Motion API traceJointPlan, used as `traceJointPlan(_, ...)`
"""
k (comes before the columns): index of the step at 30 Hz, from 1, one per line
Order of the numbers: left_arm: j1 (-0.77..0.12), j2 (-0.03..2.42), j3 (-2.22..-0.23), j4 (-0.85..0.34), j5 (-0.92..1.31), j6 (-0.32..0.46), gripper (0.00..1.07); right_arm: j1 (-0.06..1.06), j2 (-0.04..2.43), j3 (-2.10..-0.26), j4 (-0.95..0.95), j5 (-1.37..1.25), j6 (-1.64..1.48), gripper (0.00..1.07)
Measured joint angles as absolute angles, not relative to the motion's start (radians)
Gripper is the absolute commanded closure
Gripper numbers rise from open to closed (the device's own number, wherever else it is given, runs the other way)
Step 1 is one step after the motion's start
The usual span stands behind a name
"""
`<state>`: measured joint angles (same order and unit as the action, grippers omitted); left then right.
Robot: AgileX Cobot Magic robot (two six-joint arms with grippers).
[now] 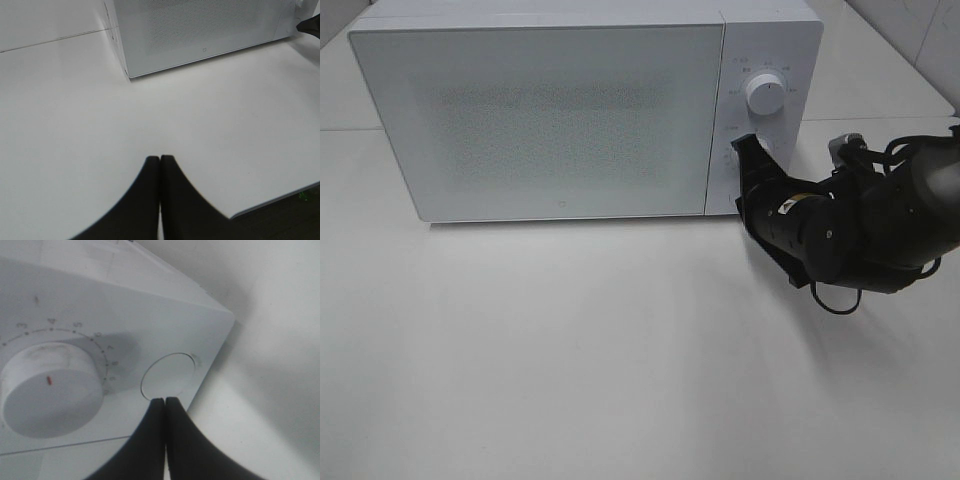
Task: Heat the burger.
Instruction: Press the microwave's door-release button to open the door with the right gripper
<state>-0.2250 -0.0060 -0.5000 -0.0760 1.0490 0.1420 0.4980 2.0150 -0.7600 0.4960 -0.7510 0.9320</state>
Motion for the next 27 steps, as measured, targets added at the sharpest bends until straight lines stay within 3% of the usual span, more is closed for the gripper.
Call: traceJointPlan(27, -0.225, -0.006, -0.500, -0.076, 1.049, 0.142, 1.06, 0.474, 2.086, -0.832, 0.520, -0.779, 0.935, 1.07)
